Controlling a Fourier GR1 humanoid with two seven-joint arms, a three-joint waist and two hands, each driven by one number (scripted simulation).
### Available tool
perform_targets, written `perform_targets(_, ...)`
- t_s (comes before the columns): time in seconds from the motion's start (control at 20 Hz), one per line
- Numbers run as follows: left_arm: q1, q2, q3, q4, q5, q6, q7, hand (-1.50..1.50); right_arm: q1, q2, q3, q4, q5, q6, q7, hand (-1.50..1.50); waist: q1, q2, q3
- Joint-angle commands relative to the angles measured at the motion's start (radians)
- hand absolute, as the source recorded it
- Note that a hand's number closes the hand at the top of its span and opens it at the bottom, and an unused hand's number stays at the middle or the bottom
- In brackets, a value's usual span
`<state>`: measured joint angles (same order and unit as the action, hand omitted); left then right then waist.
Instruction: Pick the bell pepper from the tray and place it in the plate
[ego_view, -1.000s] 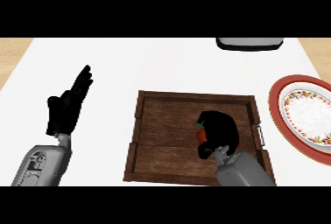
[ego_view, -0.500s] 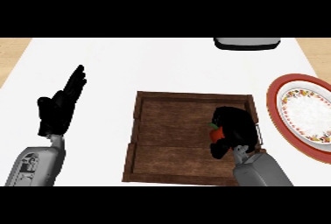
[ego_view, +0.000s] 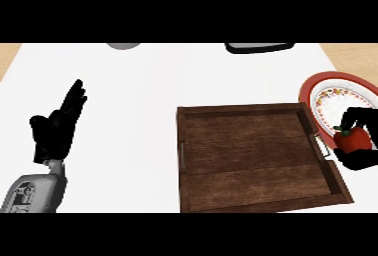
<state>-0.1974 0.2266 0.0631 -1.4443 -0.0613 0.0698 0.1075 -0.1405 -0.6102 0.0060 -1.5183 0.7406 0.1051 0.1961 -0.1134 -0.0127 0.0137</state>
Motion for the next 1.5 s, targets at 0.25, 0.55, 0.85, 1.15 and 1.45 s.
perform_targets(0.25, 0.036, -0.006, -0.005, -0.018, 0.005, -0.006, -0.009, 0.0, 0.022, -0.199, -0.344, 0.132, -0.336, -0.029, -0.573, 1.5, 0.025, 0.002, 0.003)
perform_targets(0.55, -0.014, -0.012, -0.033, -0.019, -0.003, -0.024, -0.007, 0.0, 0.054, -0.339, -0.487, 0.408, -0.515, 0.186, -0.961, 1.5, 0.086, 0.019, -0.006)
perform_targets(0.85, -0.059, -0.019, -0.05, 0.018, 0.002, -0.06, -0.02, 0.0, -0.092, -0.388, -0.408, 0.769, -0.423, 0.233, -1.143, 1.5, 0.149, 0.026, -0.01)
perform_targets(1.15, -0.079, -0.057, -0.085, -0.01, -0.042, -0.02, 0.039, 0.0, -0.25, -0.312, -0.289, 0.883, -0.329, 0.167, -1.173, 1.5, 0.146, 0.02, -0.011)
perform_targets(1.45, -0.045, -0.024, -0.034, 0.02, -0.014, -0.053, -0.03, 0.0, -0.303, -0.177, -0.157, 0.85, -0.151, -0.069, -1.044, 1.5, 0.136, 0.018, -0.013)
